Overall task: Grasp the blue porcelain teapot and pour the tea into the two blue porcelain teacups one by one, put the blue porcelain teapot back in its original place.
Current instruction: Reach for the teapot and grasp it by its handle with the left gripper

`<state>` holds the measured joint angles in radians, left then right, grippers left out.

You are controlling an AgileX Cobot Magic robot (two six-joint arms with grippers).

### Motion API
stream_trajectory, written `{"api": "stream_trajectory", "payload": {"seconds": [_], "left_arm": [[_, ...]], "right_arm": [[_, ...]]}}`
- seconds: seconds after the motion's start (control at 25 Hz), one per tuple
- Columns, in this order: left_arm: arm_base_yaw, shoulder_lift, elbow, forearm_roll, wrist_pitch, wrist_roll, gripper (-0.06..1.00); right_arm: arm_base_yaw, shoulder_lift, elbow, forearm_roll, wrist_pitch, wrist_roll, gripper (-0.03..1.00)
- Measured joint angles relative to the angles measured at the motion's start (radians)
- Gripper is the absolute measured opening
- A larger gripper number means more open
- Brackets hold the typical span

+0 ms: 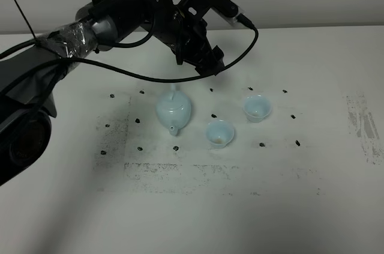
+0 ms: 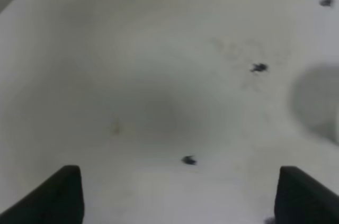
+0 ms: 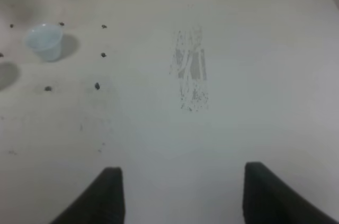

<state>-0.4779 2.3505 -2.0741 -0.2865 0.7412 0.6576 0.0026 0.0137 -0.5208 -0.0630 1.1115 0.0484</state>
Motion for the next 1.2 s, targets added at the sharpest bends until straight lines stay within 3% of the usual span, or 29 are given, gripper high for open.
{"api": "stream_trajectory", "payload": {"seconds": [0.12, 0.28, 0.68, 1.2], "left_arm": [[-0.002, 0.000, 0.000, -0.015, 0.062, 0.025, 0.70], [-0.003, 0.000, 0.000, 0.008, 0.071, 0.033, 0.67], [-0.004, 0.000, 0.000, 0.210, 0.056, 0.035, 0.62], [-0.004, 0.070, 0.000, 0.247, 0.020, 0.031, 0.62]], "right_arm": [[0.000, 0.000, 0.000, 0.000, 0.000, 0.000, 0.48], [0.000, 0.000, 0.000, 0.000, 0.000, 0.000, 0.47], [0.000, 0.000, 0.000, 0.000, 0.000, 0.000, 0.47], [0.000, 0.000, 0.000, 0.000, 0.000, -0.001, 0.47]]}}
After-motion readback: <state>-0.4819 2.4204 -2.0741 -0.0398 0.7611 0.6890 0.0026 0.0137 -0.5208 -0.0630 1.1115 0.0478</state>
